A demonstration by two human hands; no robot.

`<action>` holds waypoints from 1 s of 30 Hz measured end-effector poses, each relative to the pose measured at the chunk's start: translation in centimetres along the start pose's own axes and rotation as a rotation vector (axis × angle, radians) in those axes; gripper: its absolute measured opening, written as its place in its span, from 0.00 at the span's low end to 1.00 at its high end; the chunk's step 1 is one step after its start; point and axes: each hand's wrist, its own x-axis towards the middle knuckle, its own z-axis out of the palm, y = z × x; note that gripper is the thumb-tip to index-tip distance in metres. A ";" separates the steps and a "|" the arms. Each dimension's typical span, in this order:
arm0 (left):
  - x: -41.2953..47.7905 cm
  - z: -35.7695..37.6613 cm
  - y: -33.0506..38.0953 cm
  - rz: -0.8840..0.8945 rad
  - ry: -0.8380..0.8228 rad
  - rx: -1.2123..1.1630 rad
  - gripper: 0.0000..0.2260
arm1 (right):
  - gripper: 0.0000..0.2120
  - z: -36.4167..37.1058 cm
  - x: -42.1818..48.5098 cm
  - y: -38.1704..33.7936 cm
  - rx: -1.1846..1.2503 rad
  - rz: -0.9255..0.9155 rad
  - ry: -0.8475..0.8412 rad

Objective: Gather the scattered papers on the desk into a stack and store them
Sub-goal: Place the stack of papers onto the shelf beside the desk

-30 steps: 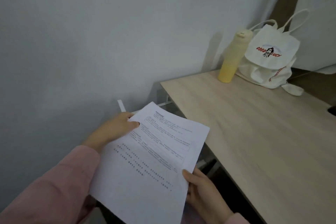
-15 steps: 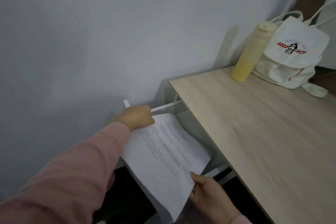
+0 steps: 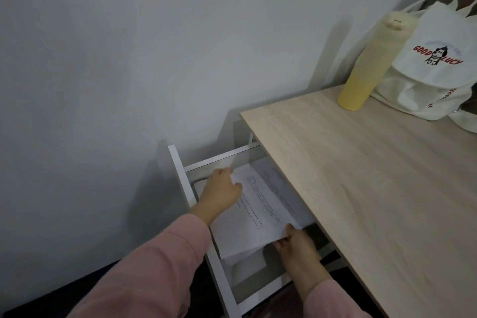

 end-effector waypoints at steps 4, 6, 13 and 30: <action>0.2 2.3 0.1 -0.265 -0.021 -0.126 0.30 | 0.15 0.3 1.8 0.4 -0.035 0.030 0.019; 0.2 2.9 0.0 -0.367 0.025 -0.190 0.33 | 0.14 0.4 2.3 0.4 -0.048 0.071 0.023; 1.2 3.0 -0.3 -0.659 0.162 -0.625 0.41 | 0.18 0.2 2.4 -0.4 -0.158 0.105 0.021; 2.5 3.0 -1.3 -0.768 0.252 -0.735 0.26 | 0.06 -0.9 2.0 -1.6 -0.247 0.061 0.035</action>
